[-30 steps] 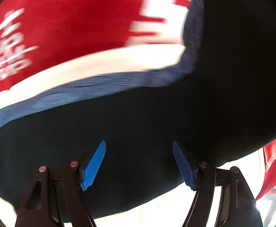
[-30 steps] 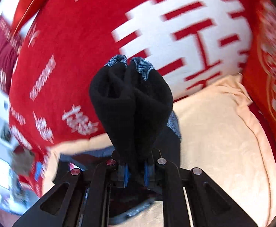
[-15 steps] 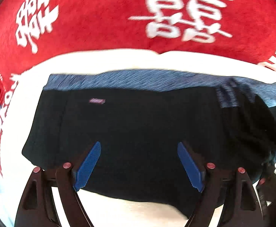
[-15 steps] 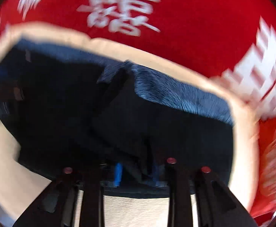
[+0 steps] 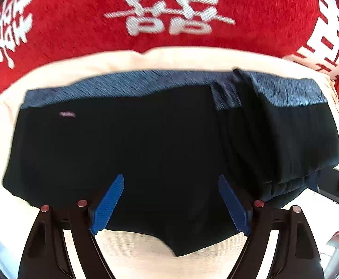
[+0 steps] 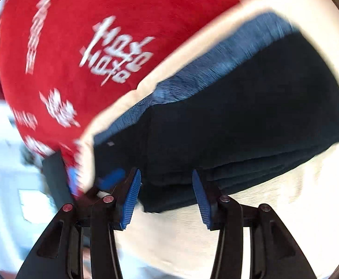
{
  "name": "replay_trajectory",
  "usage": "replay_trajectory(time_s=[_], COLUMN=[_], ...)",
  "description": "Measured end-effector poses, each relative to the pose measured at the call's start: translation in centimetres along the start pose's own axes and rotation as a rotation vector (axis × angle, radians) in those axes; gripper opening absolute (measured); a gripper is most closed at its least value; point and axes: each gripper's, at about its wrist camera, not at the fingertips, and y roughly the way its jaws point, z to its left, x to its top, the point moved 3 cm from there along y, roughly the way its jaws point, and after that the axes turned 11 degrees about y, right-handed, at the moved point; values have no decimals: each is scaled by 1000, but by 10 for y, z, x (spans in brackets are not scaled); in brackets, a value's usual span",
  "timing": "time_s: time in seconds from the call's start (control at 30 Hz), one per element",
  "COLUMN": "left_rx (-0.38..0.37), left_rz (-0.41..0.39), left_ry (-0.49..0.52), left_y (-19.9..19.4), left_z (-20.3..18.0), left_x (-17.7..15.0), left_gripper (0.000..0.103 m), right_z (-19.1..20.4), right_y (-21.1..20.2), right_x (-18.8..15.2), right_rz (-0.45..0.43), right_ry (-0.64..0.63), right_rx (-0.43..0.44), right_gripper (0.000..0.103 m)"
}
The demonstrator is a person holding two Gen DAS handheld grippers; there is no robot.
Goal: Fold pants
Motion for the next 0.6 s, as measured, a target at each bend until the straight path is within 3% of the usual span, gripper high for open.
replay_trajectory(time_s=[0.1, 0.3, 0.43, 0.47, 0.5, 0.53, 0.6], left_rx=[-3, 2, 4, 3, 3, 3, 13], left_rz=[35, 24, 27, 26, 24, 23, 24], left_ry=[-10, -19, -21, -23, -24, -24, -24], left_y=[12, 15, 13, 13, 11, 11, 5], left_z=[-5, -6, -6, -6, -5, -5, -3], left_x=[-7, -9, -11, -11, -13, -14, -16], left_gripper=[85, 85, 85, 85, 85, 85, 85], right_z=[-20, -35, -52, -56, -59, -58, -47], right_y=[11, 11, 25, 26, 26, 27, 20], right_x=[3, -5, 7, 8, 9, 10, 12], right_rz=[33, 8, 36, 38, 37, 39, 23], right_ry=[149, 241, 384, 414, 423, 416, 359], right_rx=[51, 121, 215, 240, 236, 226, 224], right_gripper=[51, 51, 50, 40, 12, 5, 5])
